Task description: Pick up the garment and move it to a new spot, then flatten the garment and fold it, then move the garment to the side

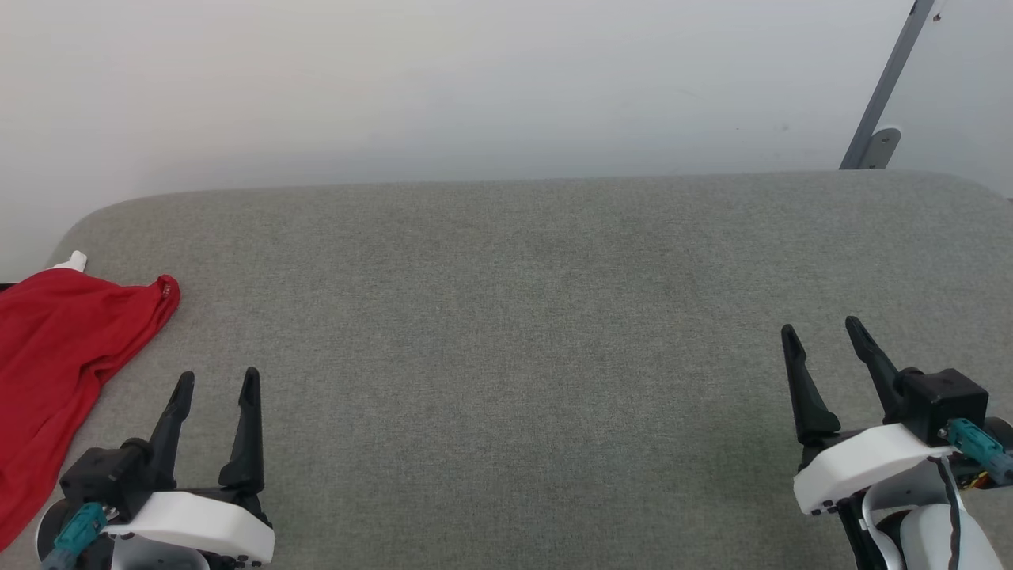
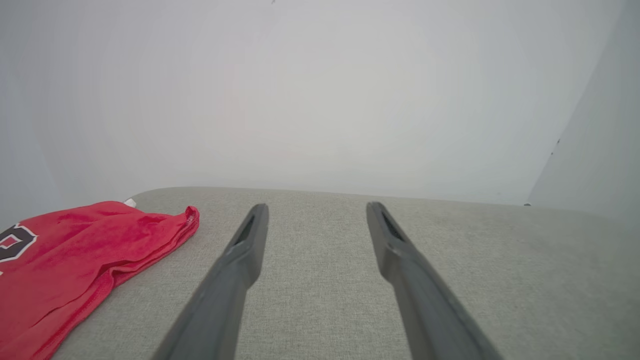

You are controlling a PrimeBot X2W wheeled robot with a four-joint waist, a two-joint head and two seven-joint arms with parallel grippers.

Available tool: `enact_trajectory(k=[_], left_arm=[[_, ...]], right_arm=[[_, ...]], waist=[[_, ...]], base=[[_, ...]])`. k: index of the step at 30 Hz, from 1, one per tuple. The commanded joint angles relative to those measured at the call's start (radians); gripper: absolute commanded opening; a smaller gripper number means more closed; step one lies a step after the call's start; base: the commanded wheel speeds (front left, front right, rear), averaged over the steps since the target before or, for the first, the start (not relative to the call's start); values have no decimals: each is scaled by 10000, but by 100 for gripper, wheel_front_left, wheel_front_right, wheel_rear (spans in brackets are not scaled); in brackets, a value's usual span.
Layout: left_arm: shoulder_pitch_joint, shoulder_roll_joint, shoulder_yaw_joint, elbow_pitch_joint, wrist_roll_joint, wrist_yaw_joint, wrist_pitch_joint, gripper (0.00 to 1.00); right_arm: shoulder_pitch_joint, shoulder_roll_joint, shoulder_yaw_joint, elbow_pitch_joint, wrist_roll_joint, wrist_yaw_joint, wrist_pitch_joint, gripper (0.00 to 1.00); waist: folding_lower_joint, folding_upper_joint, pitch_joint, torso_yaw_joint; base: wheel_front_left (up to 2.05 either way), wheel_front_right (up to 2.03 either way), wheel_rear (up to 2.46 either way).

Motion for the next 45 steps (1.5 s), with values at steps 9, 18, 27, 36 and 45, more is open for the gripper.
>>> enact_trajectory(k=[9, 18, 27, 36, 45], left_arm=[[9, 61, -21, -17, -129, 9, -26, 100], [-34, 2, 60, 30, -414, 69, 81, 100], [75, 62, 325, -51, -593, 296, 158, 100], [235, 165, 601, -133, -790, 621, 319, 100], [326, 131, 703, -226, -965, 833, 419, 100]], right_arm=[[-96, -18, -9, 43, -139, 1, -107, 100], [-111, -113, 212, 56, -49, 1, -89, 100], [-205, -234, 639, 95, 82, 1, -22, 100], [-413, -300, 1526, 271, 285, 1, 74, 100], [-617, -434, 2301, 484, 592, 1, 29, 100]], waist=[[0, 0, -15, -12], [0, 0, -43, 190], [0, 0, -166, 1002], [0, 0, -320, 2215], [0, 0, -401, 3324]], base=[[0, 0, 0], [0, 0, 0], [0, 0, 0], [0, 0, 0], [0, 0, 0]])
